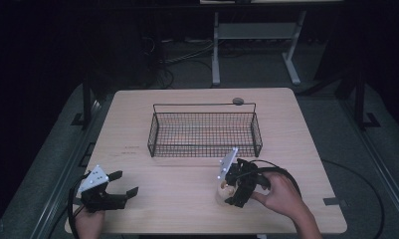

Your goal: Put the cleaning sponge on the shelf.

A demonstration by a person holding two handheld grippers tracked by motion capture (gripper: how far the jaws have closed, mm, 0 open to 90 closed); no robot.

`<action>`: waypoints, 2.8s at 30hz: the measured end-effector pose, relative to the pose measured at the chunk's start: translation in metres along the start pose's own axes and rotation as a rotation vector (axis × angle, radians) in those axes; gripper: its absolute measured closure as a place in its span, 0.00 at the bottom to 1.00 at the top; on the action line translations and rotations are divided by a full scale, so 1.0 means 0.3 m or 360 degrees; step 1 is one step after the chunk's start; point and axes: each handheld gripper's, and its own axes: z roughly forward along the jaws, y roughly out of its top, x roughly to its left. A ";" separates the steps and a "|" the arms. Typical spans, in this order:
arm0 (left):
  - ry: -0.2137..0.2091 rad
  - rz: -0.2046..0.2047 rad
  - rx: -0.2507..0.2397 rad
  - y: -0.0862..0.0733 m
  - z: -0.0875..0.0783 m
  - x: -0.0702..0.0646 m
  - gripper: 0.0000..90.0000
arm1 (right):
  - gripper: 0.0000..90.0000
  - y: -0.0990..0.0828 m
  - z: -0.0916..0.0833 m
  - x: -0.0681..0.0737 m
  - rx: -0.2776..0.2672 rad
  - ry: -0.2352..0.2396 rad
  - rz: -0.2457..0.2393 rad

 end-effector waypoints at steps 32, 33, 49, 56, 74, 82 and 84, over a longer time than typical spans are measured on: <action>0.0003 0.0011 -0.0020 0.001 -0.007 -0.001 0.15 | 0.32 0.028 -0.048 -0.032 -0.0007 0.0062 -0.0024; 0.0003 0.0011 -0.0019 0.001 -0.007 -0.001 0.15 | 0.32 0.030 -0.052 -0.036 -0.0005 0.0058 -0.0025; 0.0002 0.0013 -0.0015 0.001 -0.005 0.001 0.15 | 0.32 0.071 -0.114 -0.102 -0.0028 0.0090 -0.0036; 0.0003 0.0012 -0.0019 0.001 -0.006 0.000 0.15 | 0.32 0.081 -0.132 -0.118 -0.0031 0.0099 -0.0035; 0.0004 0.0008 -0.0018 0.000 -0.004 0.002 0.15 | 0.32 0.091 -0.174 -0.176 -0.0086 0.0116 -0.0004; 0.0003 0.0010 -0.0015 0.000 -0.005 0.001 0.15 | 0.32 0.110 -0.196 -0.220 -0.0090 0.0137 0.0009; 0.0002 0.0009 -0.0018 0.000 -0.004 0.002 0.15 | 0.32 0.114 -0.200 -0.225 -0.0090 0.0135 0.0011</action>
